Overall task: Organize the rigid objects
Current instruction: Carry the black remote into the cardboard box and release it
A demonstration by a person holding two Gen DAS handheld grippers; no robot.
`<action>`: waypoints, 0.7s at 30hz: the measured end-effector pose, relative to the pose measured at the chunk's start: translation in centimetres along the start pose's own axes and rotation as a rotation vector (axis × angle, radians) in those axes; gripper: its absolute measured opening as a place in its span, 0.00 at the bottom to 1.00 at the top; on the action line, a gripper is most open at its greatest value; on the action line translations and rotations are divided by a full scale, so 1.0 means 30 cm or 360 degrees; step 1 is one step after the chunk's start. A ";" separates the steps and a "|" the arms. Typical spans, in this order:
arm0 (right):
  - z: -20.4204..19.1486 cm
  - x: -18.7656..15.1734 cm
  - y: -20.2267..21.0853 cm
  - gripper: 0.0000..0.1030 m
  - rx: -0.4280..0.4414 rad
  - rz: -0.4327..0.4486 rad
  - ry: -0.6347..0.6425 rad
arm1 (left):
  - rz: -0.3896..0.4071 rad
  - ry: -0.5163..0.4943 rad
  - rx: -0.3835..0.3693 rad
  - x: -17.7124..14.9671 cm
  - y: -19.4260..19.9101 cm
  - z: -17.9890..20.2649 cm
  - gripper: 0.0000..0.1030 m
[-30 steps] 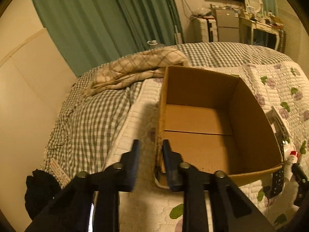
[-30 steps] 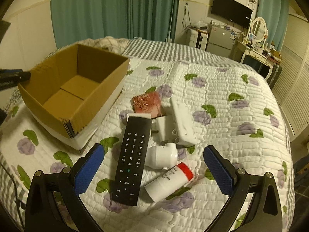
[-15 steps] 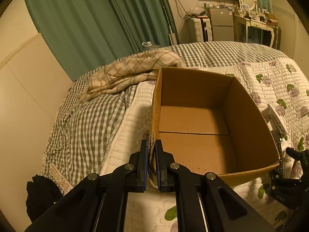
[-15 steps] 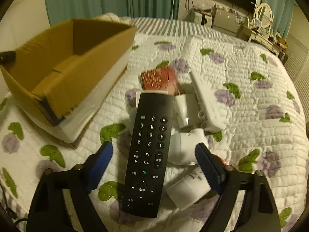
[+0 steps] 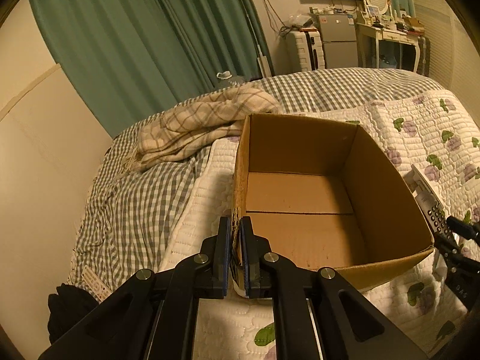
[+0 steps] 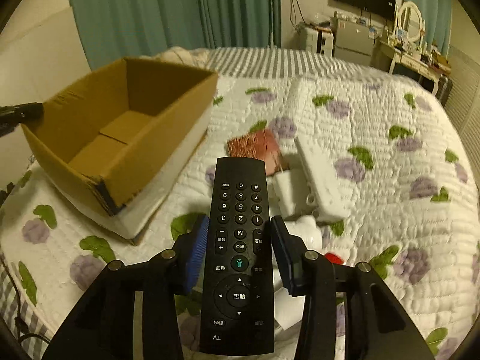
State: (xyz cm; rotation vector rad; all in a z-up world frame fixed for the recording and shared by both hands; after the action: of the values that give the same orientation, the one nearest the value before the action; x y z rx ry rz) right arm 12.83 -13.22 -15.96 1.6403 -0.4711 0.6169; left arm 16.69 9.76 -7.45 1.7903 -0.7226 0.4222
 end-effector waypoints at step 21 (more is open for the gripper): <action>-0.173 0.341 0.218 0.40 0.0064 0.0357 0.0120 | -0.0039 0.0065 -0.0204 -0.040 -0.052 -0.036 0.07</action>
State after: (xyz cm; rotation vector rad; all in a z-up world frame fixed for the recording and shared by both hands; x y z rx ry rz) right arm 16.01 -8.73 -3.96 1.6082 -0.5953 0.8566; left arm 16.87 11.43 -8.94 1.6642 -0.6837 0.3866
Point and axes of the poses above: each gripper's, at about its wrist camera, not at the fingertips, and y roughly against the way its jaws point, z to its right, x to its top, the point moved 3 cm from there along -y, roughly the way its jaws point, and after that the axes turned 1 degree about x, right-handed, at the moved point
